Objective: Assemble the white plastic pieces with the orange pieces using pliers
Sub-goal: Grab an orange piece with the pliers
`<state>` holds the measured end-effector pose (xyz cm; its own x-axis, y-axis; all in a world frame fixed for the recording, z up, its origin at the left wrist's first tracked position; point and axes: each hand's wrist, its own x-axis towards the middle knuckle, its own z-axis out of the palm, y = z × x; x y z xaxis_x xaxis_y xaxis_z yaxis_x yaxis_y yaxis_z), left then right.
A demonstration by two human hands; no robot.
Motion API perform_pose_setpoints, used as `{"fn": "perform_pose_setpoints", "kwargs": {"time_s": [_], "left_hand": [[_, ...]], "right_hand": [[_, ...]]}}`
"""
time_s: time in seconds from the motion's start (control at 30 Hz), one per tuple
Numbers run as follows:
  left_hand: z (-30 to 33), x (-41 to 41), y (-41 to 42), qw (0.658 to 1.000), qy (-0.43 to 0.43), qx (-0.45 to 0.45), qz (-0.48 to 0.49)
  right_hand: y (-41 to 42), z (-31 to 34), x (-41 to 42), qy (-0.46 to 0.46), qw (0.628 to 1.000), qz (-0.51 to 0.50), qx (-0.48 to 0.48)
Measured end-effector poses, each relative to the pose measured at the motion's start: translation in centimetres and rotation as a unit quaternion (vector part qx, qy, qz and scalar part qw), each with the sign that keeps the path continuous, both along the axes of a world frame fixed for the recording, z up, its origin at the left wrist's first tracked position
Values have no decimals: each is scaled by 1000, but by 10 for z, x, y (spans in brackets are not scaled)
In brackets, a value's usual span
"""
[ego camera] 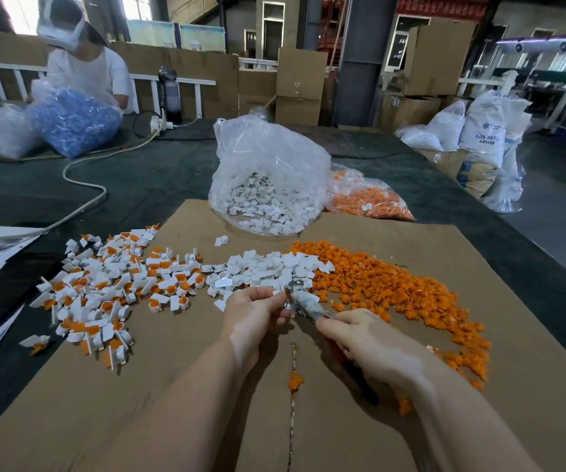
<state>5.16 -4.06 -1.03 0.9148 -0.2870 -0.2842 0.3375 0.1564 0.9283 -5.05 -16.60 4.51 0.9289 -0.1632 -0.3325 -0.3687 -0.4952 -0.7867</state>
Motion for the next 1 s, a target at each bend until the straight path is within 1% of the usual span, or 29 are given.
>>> {"fn": "perform_pose_setpoints", "kwargs": {"time_s": [0.1,0.23,0.3,0.47,0.73,0.87,0.93,1.0], "left_hand": [[0,0,-1,1000,6,3,5],[-1,1,-2,1000,17,-7,25],[-1,2,-2,999,21,-8,25],[-1,2,0,999,30,-18,25],[-2,0,-1,998,32,-34,30],[0,0,0,999,24,-31,31],[-2,-2,0,999,2,-24,24],[-6,-5,0,999,-36,-3,11]], "right_hand": [[2,-2,-1,4,1000,1,-3],[6,-4,-2,13,999,2,34],[7,-5,-1,5,1000,7,0],[11,-10,2,-38,992,1,-121],[14,-26,4,-76,985,-41,-147],[9,-33,2,-101,983,-66,-141],[3,-34,1,-113,975,-100,-164],[-4,-35,1,-124,956,-140,-227]]}}
